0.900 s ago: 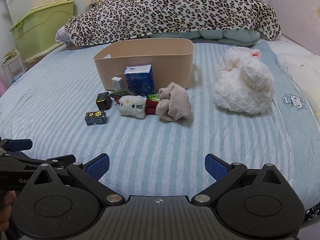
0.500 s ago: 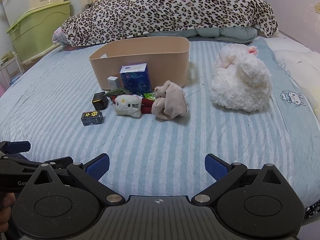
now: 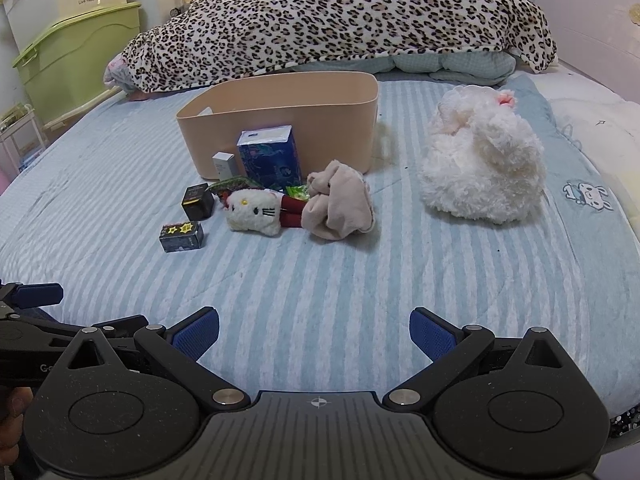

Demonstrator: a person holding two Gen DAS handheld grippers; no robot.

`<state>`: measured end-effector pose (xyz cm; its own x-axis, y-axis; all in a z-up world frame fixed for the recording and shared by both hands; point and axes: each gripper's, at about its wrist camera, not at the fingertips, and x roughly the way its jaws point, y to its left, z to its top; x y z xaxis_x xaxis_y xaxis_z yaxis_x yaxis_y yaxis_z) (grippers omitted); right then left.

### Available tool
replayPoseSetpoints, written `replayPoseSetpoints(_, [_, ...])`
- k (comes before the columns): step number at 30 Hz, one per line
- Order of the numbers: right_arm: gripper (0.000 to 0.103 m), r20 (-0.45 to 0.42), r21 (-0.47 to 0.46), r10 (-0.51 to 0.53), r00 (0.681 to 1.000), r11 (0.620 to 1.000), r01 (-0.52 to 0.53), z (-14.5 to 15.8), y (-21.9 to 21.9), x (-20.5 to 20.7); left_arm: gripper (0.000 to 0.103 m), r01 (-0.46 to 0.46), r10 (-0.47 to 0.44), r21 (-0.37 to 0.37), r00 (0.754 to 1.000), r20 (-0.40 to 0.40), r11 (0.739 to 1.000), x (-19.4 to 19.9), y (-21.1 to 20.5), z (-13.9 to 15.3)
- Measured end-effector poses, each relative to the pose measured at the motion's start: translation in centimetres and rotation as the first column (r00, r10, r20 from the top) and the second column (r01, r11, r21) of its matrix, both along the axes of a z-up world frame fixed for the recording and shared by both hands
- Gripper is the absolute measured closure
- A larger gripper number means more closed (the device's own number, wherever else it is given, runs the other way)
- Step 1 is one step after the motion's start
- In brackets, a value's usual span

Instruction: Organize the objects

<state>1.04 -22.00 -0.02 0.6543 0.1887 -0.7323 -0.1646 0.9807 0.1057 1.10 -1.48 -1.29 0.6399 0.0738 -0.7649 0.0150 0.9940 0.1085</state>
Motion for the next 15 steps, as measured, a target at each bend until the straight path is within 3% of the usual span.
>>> replayPoseSetpoints(9, [0.000, 0.024, 0.007, -0.004, 1.000, 1.000, 0.004, -0.2, -0.2, 1.4, 0.000, -0.010, 0.010, -0.001, 1.000, 0.001, 1.000, 1.3, 0.0, -0.3])
replayPoseSetpoints(15, [0.000, 0.045, -0.040, 0.010, 0.999, 0.999, -0.008, -0.3, 0.0, 3.0, 0.000, -0.022, 0.022, 0.035, 1.000, 0.007, 0.999, 3.1, 0.3, -0.4])
